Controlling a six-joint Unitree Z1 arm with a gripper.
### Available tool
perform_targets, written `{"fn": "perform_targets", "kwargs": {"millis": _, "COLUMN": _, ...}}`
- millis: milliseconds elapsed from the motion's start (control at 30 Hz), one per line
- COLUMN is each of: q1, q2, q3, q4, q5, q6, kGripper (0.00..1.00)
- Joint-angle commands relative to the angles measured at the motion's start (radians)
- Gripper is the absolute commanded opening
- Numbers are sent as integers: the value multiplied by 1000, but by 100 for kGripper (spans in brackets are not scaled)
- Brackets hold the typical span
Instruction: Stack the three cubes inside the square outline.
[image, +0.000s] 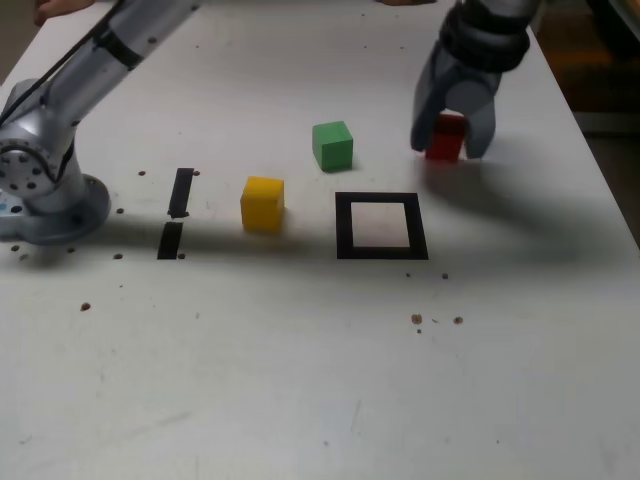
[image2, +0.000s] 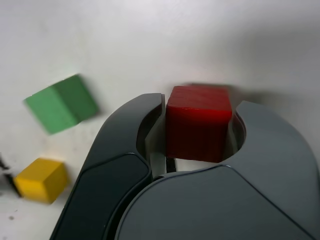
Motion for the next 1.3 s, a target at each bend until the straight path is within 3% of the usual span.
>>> {"fn": "perform_targets", "kwargs": {"millis": 0, "q1": -37, "q2": -134, "q3": 50, "q4": 26, "q5": 8, "q6": -23, "kGripper": 15}}
{"fn": "perform_targets", "kwargs": {"millis": 233, "q1": -208, "q2": -367, "q3": 299, "q4": 1, "q5": 20, "q6": -172, "kGripper": 15}}
{"fn": "perform_targets", "kwargs": {"millis": 333, "q1": -284, "q2": -419, "q3": 446, "q4": -76, "q5": 17, "q6": -260, "kGripper": 16}}
{"fn": "perform_targets", "kwargs": {"millis": 433, "q1": -342, "q2": -453, "q3": 612, "q4": -200, "q5": -18, "q6": -342, "kGripper": 16}}
{"fn": "perform_targets", "kwargs": {"millis": 567, "q1": -348, "q2": -457, "q3": 690, "q4": -270, "q5": -41, "q6": -360, "kGripper": 16}}
{"fn": "perform_targets", "kwargs": {"millis": 900, "q1": -299, "q2": -403, "q3": 708, "q4": -318, "q5": -45, "q6": -346, "kGripper": 16}}
{"fn": "perform_targets", "kwargs": {"millis": 1267, "q1": -274, "q2": -314, "q3": 689, "q4": -392, "q5": -100, "q6": -338, "kGripper": 16}}
